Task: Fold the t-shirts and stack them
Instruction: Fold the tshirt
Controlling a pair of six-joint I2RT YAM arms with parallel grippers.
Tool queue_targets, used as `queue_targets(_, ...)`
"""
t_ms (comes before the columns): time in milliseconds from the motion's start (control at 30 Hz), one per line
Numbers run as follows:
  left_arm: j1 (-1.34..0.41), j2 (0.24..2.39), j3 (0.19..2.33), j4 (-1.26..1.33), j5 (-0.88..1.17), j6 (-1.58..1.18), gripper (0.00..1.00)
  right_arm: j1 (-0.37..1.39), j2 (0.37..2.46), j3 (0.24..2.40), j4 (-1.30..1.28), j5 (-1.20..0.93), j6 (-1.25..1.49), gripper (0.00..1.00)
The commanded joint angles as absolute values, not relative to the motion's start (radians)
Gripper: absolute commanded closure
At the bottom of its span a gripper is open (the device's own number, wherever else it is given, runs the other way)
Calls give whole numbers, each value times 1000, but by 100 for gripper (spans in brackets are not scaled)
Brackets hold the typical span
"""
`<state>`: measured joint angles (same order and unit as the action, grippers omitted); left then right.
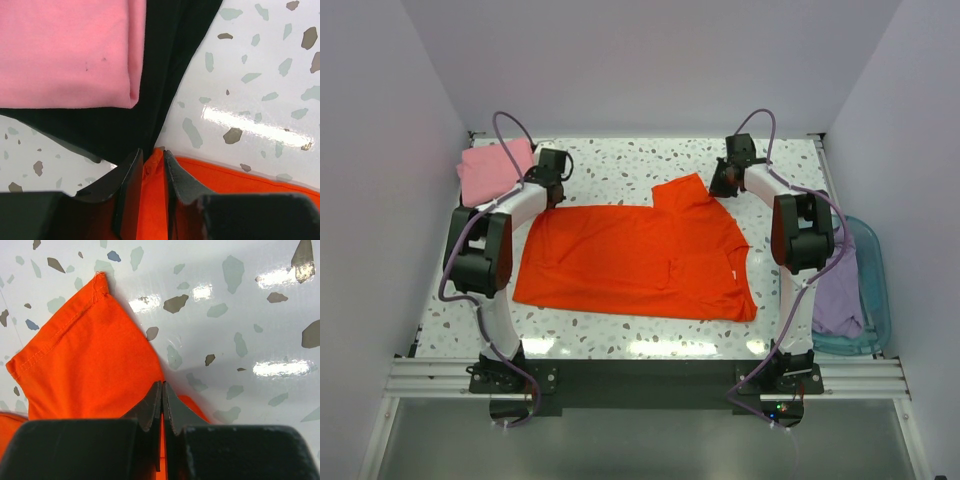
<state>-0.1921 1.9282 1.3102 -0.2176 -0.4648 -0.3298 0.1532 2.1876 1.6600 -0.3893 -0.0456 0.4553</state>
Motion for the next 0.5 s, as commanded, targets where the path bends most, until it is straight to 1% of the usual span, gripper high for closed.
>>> queue_targets(0, -189, 1942, 1319, -199, -479, -344, 73, 156, 2146, 1654, -374, -51, 457, 100)
queue_targets(467, -187, 1965, 1321, -209, -476, -353, 74, 156, 2148, 1648, -371, -51, 456, 100)
